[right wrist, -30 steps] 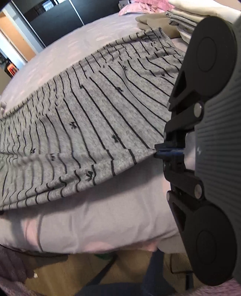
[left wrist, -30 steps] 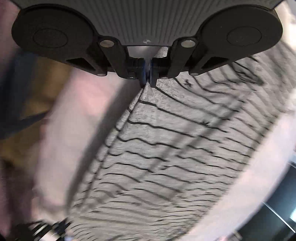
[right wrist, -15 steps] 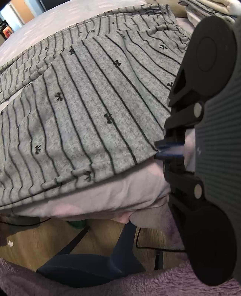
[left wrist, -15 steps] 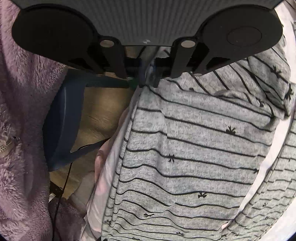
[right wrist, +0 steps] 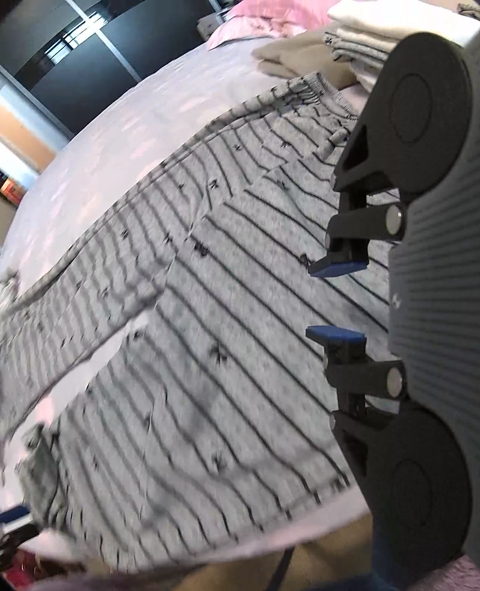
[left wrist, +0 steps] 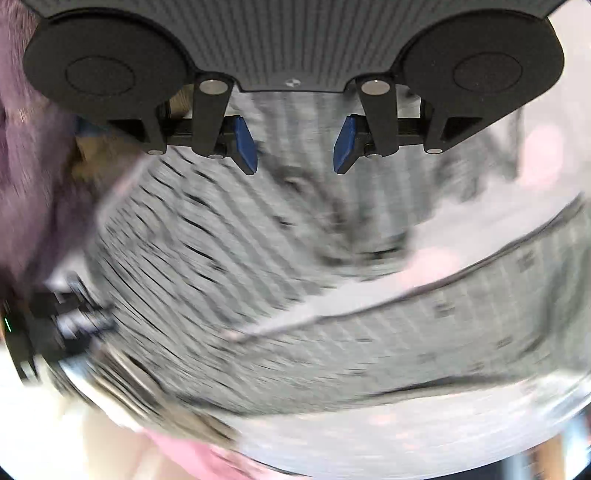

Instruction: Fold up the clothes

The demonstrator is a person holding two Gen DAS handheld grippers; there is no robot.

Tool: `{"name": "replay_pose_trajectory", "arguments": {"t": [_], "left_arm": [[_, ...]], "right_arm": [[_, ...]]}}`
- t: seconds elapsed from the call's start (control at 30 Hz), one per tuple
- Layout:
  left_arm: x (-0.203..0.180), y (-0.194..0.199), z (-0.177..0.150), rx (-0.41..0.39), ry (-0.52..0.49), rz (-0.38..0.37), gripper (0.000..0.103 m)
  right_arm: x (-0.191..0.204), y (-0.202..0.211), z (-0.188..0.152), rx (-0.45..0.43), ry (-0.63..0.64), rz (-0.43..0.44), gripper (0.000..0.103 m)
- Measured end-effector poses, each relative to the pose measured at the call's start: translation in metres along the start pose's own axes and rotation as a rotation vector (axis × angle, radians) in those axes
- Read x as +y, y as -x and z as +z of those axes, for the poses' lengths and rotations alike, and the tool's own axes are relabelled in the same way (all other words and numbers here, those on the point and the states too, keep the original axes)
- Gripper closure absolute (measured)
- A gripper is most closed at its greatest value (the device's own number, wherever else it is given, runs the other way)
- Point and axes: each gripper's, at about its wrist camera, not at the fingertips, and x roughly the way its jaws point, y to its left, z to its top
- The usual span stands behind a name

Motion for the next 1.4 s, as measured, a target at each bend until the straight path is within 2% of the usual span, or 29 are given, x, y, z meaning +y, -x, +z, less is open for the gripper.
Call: {"name": "replay_pose_trajectory", "arguments": {"t": [0.1,0.2,0.27,0.37,0.47,0.57,0.63,0.67,0.8,0.93,1.07,1.13,1.23,1.33,1.37,1.4], "left_arm": [[0.029,0.005,0.002,-0.044,0.087,0.066,0.060],[0.050,0.004,-0.001,-0.078,0.128,0.129,0.059],[0.062,-0.001,-0.001,-0.089,0.150,0.165,0.055],[0.076,-0.014,0.003,-0.068,0.164,0.198,0.052],[0.087,-0.033,0.005,-0.036,0.196,0.181,0.052],[0.091,-0.049,0.006,0.011,0.189,0.149,0.060],[0.091,-0.053,0.005,0.023,0.194,0.141,0.082],[0.093,-0.049,0.005,0.007,0.206,0.139,0.097],[0.103,-0.019,0.006,-0.115,0.254,0.193,0.099],[0.129,0.022,0.012,-0.219,0.328,0.336,0.100],[0.152,0.050,0.018,-0.266,0.377,0.510,0.100],[0.164,0.053,0.022,-0.259,0.395,0.562,0.100],[0.173,0.041,0.027,-0.167,0.376,0.663,0.100],[0.182,0.029,0.026,-0.093,0.413,0.622,0.095],[0.182,0.029,0.024,-0.100,0.417,0.619,0.087],[0.181,0.030,0.022,-0.111,0.420,0.618,0.072]], "right_arm": [[-0.005,-0.005,0.008,0.006,-0.022,-0.010,0.068],[-0.005,-0.004,0.010,-0.014,-0.025,-0.010,0.064],[-0.004,-0.007,0.015,-0.019,-0.025,-0.010,0.064],[0.001,-0.017,0.023,-0.022,-0.008,-0.015,0.064],[0.005,-0.026,0.030,-0.025,0.009,-0.013,0.064],[0.005,-0.030,0.034,-0.024,0.011,-0.017,0.064],[0.003,-0.036,0.036,-0.012,0.011,-0.026,0.064],[0.003,-0.039,0.037,-0.001,0.012,-0.031,0.064],[0.002,-0.050,0.036,0.056,0.017,-0.062,0.064],[-0.001,-0.058,0.033,0.097,0.008,-0.080,0.063],[-0.004,-0.066,0.032,0.127,-0.001,-0.099,0.063],[-0.005,-0.068,0.032,0.131,-0.003,-0.100,0.063],[-0.006,-0.072,0.031,0.133,-0.003,-0.100,0.061],[-0.006,-0.075,0.029,0.138,0.001,-0.102,0.058],[-0.006,-0.076,0.028,0.141,0.003,-0.102,0.058],[-0.006,-0.077,0.028,0.144,0.007,-0.100,0.058]]}}
